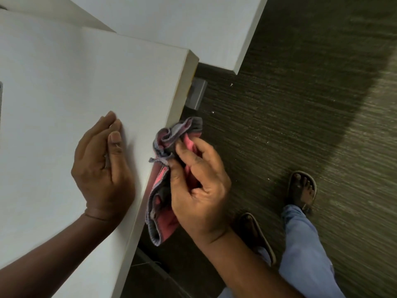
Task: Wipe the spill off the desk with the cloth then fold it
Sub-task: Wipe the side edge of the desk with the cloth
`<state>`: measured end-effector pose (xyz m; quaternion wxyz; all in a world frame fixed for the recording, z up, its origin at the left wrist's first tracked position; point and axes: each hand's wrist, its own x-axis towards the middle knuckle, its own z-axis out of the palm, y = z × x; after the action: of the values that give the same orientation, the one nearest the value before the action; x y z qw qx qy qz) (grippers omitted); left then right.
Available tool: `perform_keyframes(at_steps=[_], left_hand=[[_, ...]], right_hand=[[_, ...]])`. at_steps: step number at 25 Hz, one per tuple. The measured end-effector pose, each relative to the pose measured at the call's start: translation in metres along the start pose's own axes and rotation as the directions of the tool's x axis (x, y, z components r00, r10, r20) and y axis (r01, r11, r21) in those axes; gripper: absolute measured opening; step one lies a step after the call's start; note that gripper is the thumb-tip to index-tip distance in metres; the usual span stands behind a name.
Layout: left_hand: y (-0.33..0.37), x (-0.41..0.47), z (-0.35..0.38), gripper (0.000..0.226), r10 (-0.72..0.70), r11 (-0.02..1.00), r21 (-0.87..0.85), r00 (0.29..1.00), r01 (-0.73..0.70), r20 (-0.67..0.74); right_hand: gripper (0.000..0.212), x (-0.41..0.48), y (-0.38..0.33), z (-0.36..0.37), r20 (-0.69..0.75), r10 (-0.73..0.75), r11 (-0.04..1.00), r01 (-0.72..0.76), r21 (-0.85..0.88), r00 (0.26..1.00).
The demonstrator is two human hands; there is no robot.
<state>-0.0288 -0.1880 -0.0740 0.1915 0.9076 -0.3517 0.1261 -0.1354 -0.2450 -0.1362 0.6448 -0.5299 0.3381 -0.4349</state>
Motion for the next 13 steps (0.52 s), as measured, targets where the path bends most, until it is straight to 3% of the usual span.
perform_keyframes(at_steps=[3, 9, 13], left_hand=[[0.001, 0.001, 0.001, 0.035, 0.011, 1.0, 0.019, 1.0, -0.011, 0.003], [0.002, 0.002, 0.0, 0.03, 0.032, 0.999, 0.027, 0.999, -0.032, 0.009], [0.0, 0.003, 0.001, 0.029, 0.024, 0.999, 0.027, 1.0, -0.024, 0.009]], right_hand=[[0.027, 0.005, 0.0, -0.002, 0.026, -0.007, 1.0, 0.007, -0.016, 1.0], [0.024, 0.062, 0.004, 0.005, -0.128, -0.045, 0.999, 0.044, -0.016, 0.991], [0.027, 0.01, -0.002, -0.001, 0.013, -0.01, 0.999, 0.01, -0.04, 1.0]])
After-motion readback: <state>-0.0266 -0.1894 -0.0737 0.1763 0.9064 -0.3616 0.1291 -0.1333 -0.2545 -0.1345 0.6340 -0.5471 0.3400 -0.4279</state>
